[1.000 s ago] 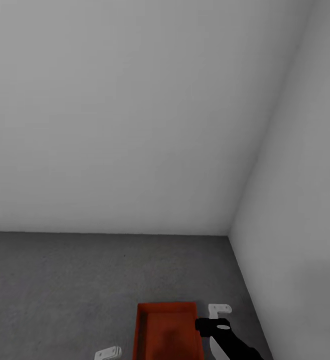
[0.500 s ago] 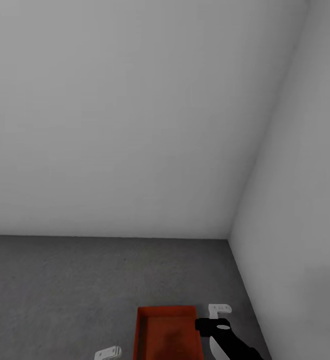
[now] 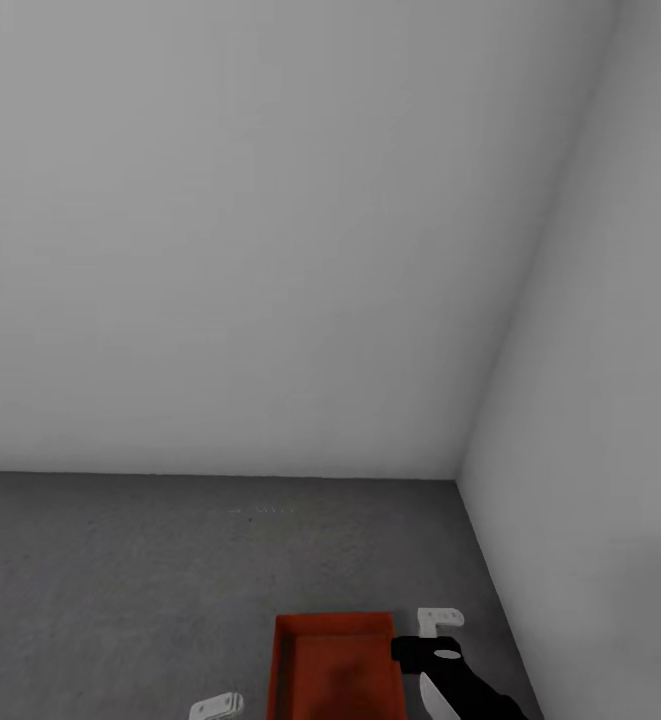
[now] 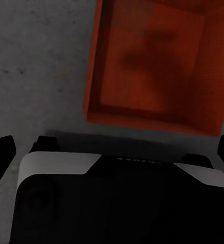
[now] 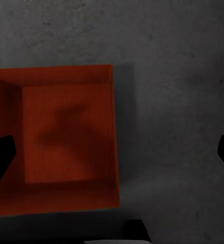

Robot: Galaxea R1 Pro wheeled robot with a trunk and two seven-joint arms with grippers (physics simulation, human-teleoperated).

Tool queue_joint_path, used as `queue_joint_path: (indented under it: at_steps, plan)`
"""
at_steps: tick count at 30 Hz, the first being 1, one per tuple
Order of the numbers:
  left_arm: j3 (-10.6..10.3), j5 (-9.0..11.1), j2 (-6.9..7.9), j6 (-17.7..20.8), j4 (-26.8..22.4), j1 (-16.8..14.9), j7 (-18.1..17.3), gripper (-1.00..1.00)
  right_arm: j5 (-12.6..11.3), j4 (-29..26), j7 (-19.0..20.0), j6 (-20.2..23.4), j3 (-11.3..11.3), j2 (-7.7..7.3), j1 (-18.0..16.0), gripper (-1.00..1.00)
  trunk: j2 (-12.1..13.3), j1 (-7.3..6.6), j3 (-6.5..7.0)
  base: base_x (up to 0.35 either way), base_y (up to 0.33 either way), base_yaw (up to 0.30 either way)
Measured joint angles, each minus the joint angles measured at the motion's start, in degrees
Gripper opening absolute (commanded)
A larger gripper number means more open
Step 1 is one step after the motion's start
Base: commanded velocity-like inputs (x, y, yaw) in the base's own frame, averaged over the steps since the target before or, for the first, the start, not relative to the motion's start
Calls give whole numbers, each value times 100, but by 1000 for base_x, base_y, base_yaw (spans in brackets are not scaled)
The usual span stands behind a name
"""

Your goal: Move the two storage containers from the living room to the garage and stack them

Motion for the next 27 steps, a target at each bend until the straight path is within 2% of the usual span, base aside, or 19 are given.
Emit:
queue_joint_path:
  at_steps: [17, 20, 23, 27]
  plan:
    - [1, 7, 46, 0, 24, 0, 36, 100, -58, 20, 0, 9, -31, -33, 0, 100, 1, 3, 19, -323, 0, -20]
    - [1, 12, 41, 1, 25, 0, 41, 100, -61, 361, -2, 8, -29, -37, 0, 100, 1, 3, 39, -339, 0, -133]
    - [1, 27, 36, 1, 23, -5, 23, 100, -35, 1234, -8, -1, -26, -40, 0, 100, 1, 3, 58, -335, 0, -111]
    - [-5, 15, 35, 4, 19, -8, 17, 100, -17, 1795, -8, -4, -24, -37, -2, 100, 1, 3, 78, -331, 0, -50]
